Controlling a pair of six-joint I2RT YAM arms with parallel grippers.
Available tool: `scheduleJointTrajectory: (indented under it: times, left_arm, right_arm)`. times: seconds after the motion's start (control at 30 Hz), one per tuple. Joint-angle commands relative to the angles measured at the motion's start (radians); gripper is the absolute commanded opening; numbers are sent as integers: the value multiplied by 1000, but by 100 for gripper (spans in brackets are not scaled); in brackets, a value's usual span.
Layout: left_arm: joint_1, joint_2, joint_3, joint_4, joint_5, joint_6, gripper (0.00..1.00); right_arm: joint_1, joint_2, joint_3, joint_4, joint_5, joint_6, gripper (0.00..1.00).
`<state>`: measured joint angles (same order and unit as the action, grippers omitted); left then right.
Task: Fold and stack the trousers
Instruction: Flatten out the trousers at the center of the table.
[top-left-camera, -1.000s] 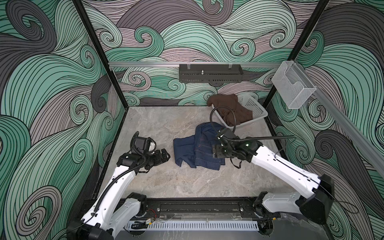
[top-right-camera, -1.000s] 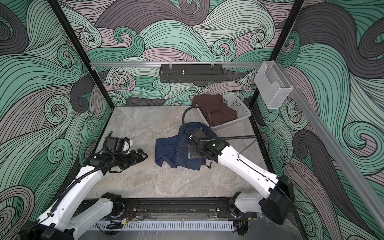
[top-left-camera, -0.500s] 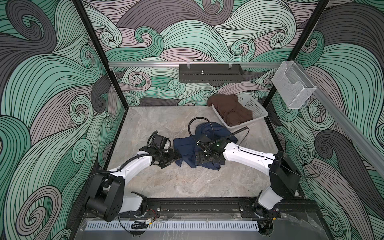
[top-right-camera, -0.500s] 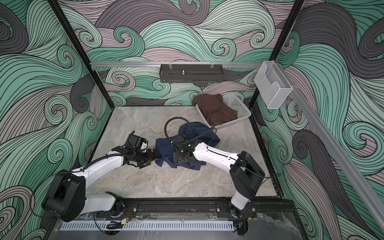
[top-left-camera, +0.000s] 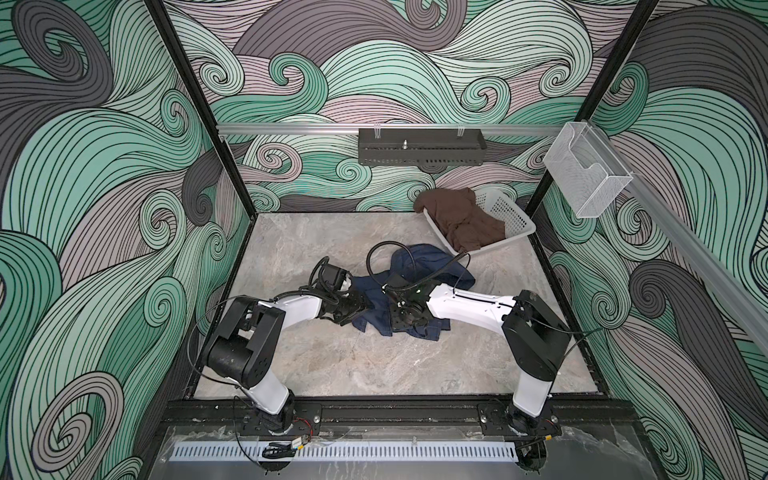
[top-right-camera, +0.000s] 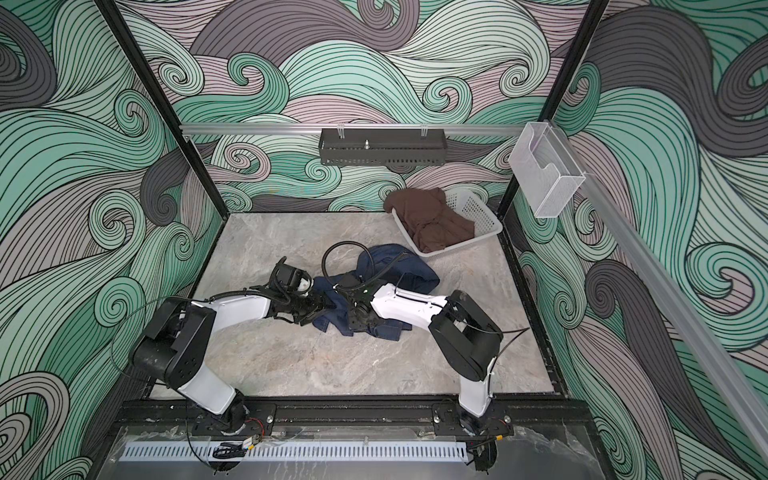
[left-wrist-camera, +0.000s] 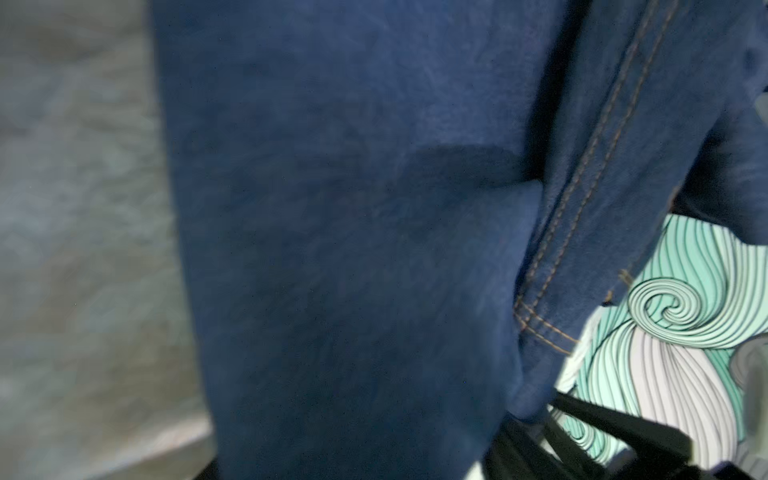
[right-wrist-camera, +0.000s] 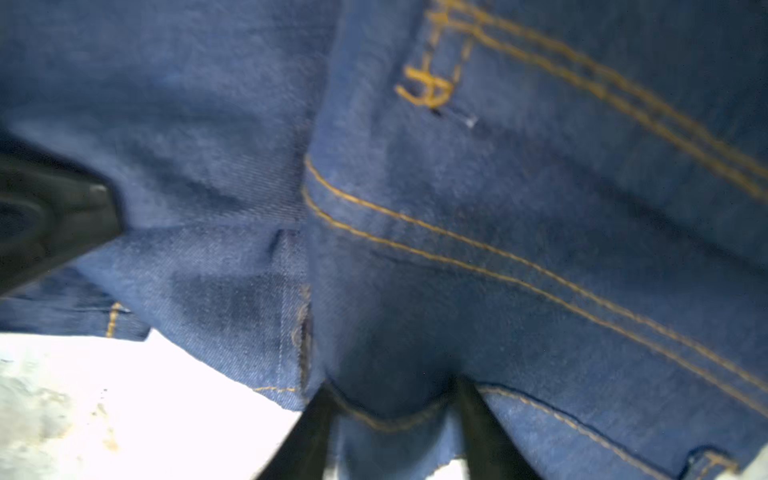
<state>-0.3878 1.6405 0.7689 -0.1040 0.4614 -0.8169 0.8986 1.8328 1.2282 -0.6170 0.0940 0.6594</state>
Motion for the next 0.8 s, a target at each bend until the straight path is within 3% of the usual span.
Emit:
scheduleJointTrajectory:
  times: [0.0,0.1,0.13,0.17,0.27,0.47,0.6,0.77]
  left_arm:
    - [-13,47,25,-10,-8,-1,49]
    - [-9,24,57,-63,-20,27,12]
    - [-4,-2,66,-94,-37,40,3]
    - [4,-49,77,-141,-67,59,0]
    - [57,-207,146,-334,-182,135,0]
    - [275,-457,326,-636,-366,314,0]
    - [398,-461,465,-783,-403,411,0]
    - [455,-405,524,-844,-385,461,0]
  right_arm:
    - [-11,-37,-31,-15,39,1,23]
    - [-28,-127,-65,-40,49,-6,8]
    - [-32,-174,-79,-43,53,-11,6]
    - [-40,-236,-90,-52,52,-19,4]
    - [-81,-420,-103,-99,43,-47,1]
    - [-265,-732,-103,-181,-43,-68,0]
    - [-410,-797,-103,-233,-103,-85,0]
    - [-571,-788,-180,-234,-156,-94,1]
